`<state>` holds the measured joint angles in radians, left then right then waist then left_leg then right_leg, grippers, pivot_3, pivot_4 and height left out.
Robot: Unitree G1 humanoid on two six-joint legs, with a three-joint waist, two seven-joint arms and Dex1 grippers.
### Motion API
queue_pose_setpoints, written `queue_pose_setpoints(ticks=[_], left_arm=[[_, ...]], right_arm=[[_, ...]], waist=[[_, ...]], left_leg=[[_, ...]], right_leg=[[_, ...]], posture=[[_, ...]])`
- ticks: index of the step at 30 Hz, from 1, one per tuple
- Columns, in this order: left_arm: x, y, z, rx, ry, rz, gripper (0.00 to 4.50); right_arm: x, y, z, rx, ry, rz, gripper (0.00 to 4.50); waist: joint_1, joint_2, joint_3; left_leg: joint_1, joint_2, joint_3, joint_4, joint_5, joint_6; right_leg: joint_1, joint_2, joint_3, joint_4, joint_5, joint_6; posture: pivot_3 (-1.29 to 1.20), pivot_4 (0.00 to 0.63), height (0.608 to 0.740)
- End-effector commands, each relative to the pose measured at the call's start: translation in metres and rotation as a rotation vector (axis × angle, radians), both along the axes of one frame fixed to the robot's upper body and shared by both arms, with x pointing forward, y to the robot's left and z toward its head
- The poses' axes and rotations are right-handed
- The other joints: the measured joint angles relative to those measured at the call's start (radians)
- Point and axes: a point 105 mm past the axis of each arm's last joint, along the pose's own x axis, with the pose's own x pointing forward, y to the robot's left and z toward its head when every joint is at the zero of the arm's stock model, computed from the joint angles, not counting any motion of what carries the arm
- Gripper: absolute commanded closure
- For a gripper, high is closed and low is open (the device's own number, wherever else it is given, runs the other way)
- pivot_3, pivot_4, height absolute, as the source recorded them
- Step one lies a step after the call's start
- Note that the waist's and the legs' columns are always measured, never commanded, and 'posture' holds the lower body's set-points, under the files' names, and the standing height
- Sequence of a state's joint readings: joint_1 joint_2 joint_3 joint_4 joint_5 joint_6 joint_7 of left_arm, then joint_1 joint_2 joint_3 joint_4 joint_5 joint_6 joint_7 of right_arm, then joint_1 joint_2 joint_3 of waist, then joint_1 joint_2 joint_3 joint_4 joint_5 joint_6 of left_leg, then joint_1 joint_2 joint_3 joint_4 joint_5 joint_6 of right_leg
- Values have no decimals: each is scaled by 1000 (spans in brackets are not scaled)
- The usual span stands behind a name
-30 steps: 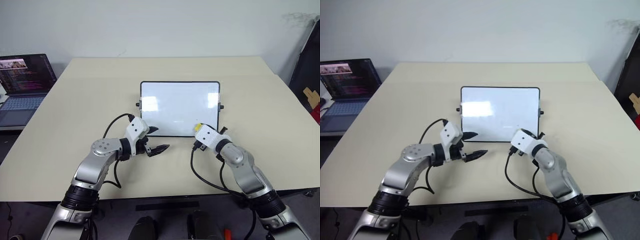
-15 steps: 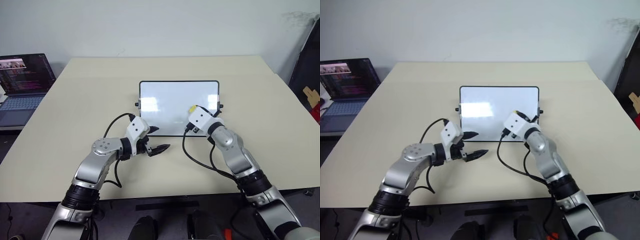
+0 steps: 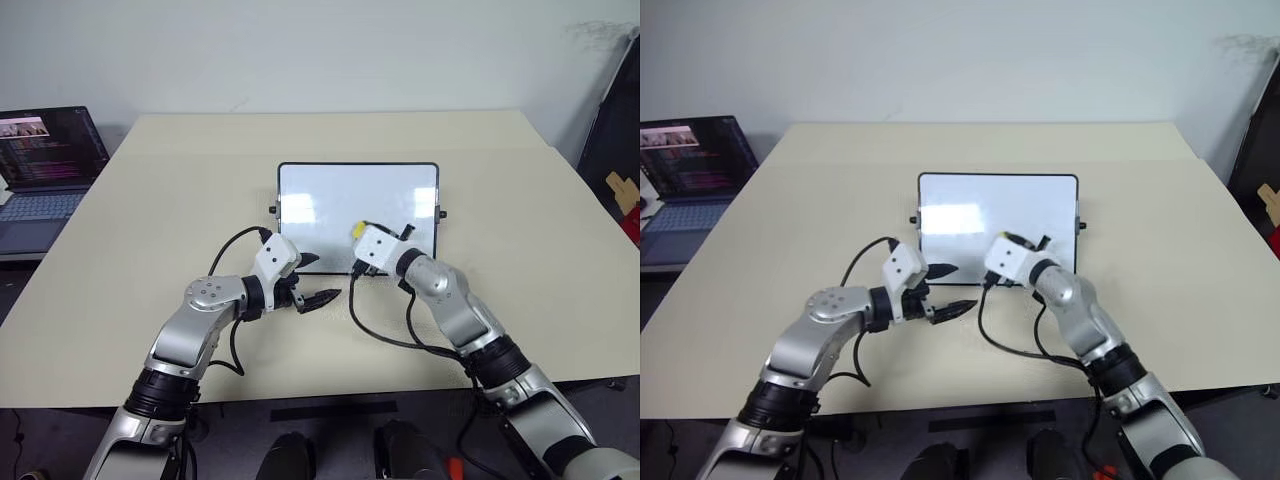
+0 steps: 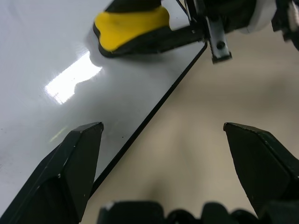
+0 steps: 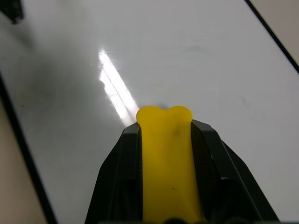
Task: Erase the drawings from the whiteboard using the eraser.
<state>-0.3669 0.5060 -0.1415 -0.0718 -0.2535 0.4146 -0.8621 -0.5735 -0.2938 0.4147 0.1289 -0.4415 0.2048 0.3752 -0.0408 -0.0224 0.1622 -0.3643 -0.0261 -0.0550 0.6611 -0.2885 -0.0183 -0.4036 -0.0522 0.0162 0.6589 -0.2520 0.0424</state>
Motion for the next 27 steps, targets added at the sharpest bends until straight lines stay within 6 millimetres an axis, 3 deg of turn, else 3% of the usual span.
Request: queue_pose_setpoints(ticks=[1,8,16,21,27], left_arm=[[0,-6,13,-13,-47,-22,0],[2,-13,25,-54,-67,-46,0],[-13,-37,57,-138,-91,-240,0],[-9,-52,61,-119,-119,-326,0],[-10,-84,65,-123,-156,-490,0]], right_arm=[[7,-18,5,-2,-36,-76,3410],[0,-42,37,150,-90,-147,3410],[-43,-111,45,314,-38,-346,3411],[-70,-160,27,391,29,-550,3411],[-72,-180,-5,542,170,-698,3411]], waist=[[4,0,0],[15,-1,3],[17,0,3],[18,0,3],[14,0,3]], left_leg=[[0,0,0,0,0,0],[-3,-1,-2,0,0,0],[-19,-1,-7,0,0,-3],[-19,-1,-7,0,-1,-2],[-16,-2,-7,1,-2,0]], right_leg=[[0,0,0,0,0,0],[-1,0,-1,0,0,0],[-11,-1,-2,-9,-1,1],[-10,-1,-3,-11,-1,2],[-7,2,-4,-10,-1,3]], posture=[[0,150,740],[0,150,740],[0,150,740],[0,150,740],[0,150,740]])
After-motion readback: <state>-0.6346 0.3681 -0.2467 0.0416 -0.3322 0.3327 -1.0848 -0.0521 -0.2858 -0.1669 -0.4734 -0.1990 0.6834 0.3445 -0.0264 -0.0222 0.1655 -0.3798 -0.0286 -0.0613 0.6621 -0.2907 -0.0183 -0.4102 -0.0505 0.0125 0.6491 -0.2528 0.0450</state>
